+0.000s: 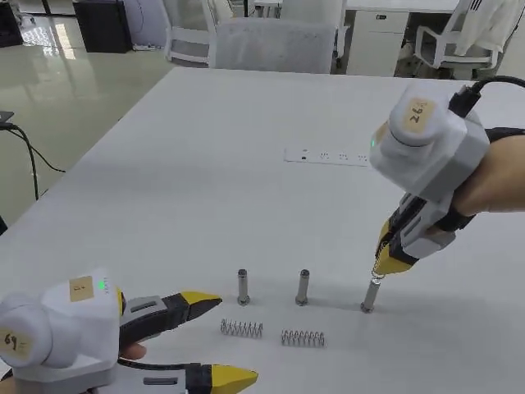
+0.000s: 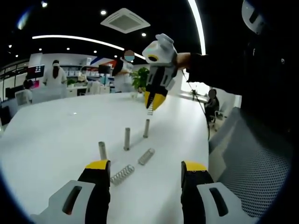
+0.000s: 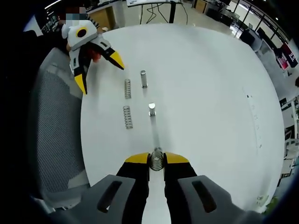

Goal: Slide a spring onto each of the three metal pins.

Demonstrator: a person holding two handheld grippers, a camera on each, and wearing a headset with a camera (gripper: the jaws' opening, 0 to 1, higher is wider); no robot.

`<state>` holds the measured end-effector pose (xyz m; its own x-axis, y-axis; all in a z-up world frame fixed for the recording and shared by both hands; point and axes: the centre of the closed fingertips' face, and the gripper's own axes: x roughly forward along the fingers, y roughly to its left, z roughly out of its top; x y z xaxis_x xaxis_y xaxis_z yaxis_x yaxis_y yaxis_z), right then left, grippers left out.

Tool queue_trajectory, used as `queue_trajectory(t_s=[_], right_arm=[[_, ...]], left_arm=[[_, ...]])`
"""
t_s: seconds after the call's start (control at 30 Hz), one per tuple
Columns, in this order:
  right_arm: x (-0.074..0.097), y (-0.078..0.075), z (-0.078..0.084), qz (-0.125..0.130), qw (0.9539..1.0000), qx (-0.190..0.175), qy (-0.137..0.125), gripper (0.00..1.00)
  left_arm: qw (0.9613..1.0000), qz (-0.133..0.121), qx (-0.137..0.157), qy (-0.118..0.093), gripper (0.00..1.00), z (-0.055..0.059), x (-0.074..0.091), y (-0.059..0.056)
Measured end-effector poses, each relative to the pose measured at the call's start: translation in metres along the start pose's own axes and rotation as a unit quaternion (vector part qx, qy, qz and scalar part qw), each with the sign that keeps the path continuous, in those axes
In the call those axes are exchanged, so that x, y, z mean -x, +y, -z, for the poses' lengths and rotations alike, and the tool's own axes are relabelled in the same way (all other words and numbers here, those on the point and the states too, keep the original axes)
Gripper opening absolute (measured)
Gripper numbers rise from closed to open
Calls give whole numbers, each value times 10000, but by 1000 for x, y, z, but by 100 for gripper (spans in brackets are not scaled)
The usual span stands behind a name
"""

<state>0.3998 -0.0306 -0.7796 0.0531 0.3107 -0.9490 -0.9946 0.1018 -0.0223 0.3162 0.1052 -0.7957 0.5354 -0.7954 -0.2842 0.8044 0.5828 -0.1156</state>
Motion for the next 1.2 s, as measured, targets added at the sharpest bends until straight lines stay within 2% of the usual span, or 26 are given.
queue_trajectory(t_s=[0.43,0.9,1.2], right_arm=[[-9,-5,6,-8,9999,-93,91,8],[-21,-3,7,-92,9998,-124,141,8],[-37,-4,12,-97,9996,-172,210,8]], left_arm=[[10000,14,-29,12,55,1,0,0],[10000,19,-65,54,54,2,1,0],[9999,19,-80,73,53,2,1,-1]])
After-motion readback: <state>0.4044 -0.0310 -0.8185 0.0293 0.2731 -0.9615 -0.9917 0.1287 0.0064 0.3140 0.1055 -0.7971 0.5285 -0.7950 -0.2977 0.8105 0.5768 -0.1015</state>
